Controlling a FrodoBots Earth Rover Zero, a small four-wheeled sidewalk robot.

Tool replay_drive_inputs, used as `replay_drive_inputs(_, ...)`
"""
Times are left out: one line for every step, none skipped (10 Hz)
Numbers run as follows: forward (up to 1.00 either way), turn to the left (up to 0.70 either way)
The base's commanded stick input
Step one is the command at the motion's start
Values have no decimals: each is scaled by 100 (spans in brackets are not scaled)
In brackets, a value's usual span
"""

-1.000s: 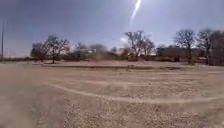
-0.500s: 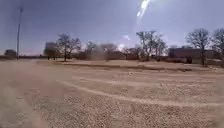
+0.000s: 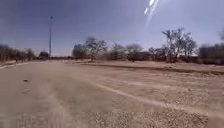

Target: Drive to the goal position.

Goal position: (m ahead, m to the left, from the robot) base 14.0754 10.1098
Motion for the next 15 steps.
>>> replay_drive_inputs(0, 45)
replay_drive_inputs(0, 45)
replay_drive_inputs(0, 45)
replay_drive_inputs(0, 45)
replay_drive_inputs(0, 38)
replay_drive_inputs(0, 19)
replay_drive_inputs(0, 1)
replay_drive_inputs(70, 0)
replay_drive_inputs(70, 0)
replay_drive_inputs(70, 0)
replay_drive_inputs(70, 0)
replay_drive_inputs(70, 0)
replay_drive_inputs(70, 0)
replay_drive_inputs(70, 0)
replay_drive_inputs(70, 0)
